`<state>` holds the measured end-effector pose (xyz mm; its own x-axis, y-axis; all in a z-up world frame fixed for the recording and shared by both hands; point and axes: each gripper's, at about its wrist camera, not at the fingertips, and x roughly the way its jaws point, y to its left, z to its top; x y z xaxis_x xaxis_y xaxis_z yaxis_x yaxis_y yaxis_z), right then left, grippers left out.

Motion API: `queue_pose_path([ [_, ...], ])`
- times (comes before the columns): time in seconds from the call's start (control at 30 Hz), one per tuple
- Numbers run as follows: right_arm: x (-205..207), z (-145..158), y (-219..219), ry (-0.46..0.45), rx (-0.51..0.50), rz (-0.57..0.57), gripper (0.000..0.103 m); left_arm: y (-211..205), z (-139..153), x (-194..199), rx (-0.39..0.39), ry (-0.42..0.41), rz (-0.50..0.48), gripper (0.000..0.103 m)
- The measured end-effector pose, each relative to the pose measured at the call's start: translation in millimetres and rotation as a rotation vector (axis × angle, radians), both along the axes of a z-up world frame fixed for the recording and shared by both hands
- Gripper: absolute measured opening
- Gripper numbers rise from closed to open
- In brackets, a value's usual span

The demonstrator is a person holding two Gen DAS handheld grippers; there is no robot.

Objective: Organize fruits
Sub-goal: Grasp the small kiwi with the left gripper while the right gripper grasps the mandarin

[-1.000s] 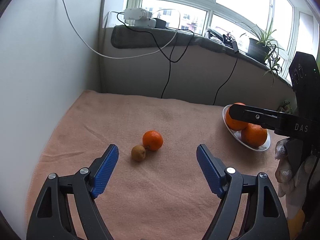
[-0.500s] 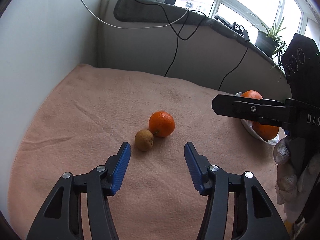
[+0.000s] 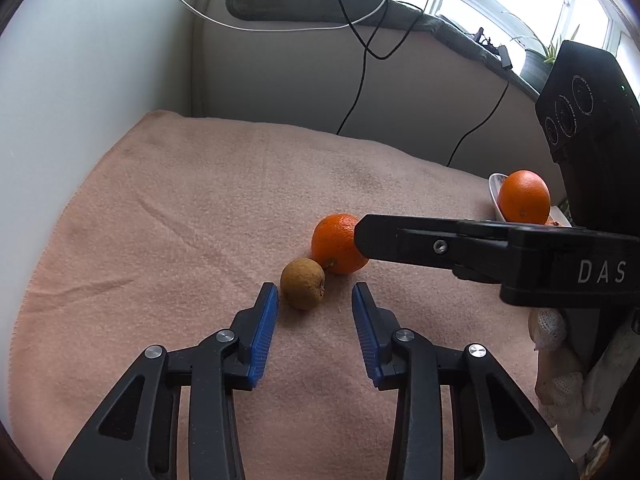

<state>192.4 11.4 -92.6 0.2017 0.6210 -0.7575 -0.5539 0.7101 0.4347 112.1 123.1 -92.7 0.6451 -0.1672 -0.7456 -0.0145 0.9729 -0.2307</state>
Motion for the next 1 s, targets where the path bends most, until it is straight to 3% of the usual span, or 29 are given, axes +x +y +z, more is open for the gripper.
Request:
queue_pose_path([
  [0.2,3.1,-8.6,8.4,-0.001,-0.018,0.006,0.054,-1.8,-0.9,7.2,0.003,0.006,0.0,0.033],
  [0.53,3.7,-15.5,12.8,-0.009,-0.043,0.01,0.034,3.8,0.1,7.2,0.005,0.006,0.012,0.022],
  [1.0,-2.2,-13.8,15.4,-0.051,-0.048,0.023,0.031,7.3,2.9,-1.3,-0.006,-0.007,0.025,0.021],
])
